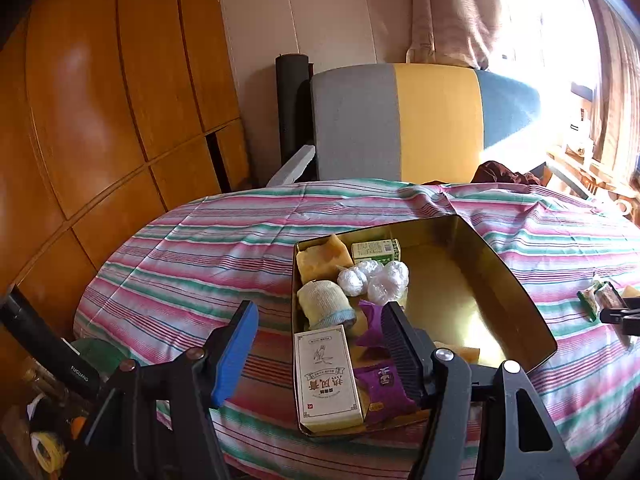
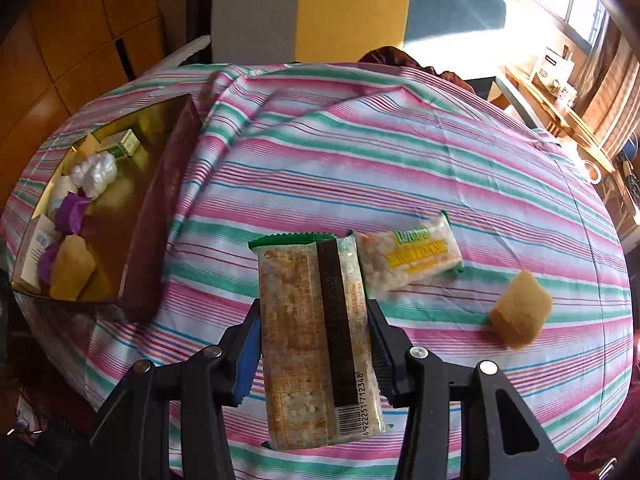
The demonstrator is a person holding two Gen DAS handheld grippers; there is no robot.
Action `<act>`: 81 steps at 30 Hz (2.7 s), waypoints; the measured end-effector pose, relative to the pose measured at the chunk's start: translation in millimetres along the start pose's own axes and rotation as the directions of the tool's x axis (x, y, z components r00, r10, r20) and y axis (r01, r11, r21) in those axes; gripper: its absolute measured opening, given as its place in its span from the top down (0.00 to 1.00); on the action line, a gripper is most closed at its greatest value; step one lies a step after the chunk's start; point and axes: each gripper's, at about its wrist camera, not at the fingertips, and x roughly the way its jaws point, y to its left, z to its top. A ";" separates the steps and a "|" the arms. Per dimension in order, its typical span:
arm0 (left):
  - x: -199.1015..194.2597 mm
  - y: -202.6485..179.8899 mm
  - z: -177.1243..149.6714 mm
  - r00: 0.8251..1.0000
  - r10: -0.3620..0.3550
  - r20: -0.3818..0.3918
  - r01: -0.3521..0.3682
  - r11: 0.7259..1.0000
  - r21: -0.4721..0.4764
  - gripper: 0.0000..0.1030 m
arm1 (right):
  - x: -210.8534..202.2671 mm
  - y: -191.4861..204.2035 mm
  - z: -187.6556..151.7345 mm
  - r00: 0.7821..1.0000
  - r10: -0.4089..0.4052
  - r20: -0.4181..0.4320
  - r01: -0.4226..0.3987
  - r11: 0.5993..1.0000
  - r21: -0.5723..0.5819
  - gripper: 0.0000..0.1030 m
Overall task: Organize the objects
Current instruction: 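Carry the cracker packet into the gold tray and open the right tool, then move both tools back over the remaining items on the cloth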
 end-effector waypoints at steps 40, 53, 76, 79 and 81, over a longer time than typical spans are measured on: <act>46.2 50.7 -33.5 0.991 0.012 -0.132 -0.028 0.993 -0.118 0.37 | 128.8 210.5 164.6 0.996 0.062 -0.064 -0.059 0.998 0.038 0.53; 52.1 51.6 -34.3 0.989 0.019 -0.148 -0.038 0.992 -0.124 0.37 | 135.1 215.3 161.3 0.996 0.081 -0.044 -0.080 0.996 0.024 0.52; 28.2 37.1 -34.3 0.993 0.010 -0.121 -0.026 0.991 -0.128 0.37 | -29.4 220.5 72.4 0.960 0.056 0.276 -0.009 0.986 -0.168 0.52; 25.5 30.5 -33.3 0.993 0.007 -0.118 -0.021 0.993 -0.116 0.37 | -44.3 219.1 63.4 0.951 0.060 0.302 -0.004 0.983 -0.181 0.52; 23.9 25.7 -32.6 0.993 0.004 -0.116 -0.016 0.994 -0.107 0.37 | -53.3 216.8 58.9 0.946 0.059 0.317 0.001 0.983 -0.185 0.52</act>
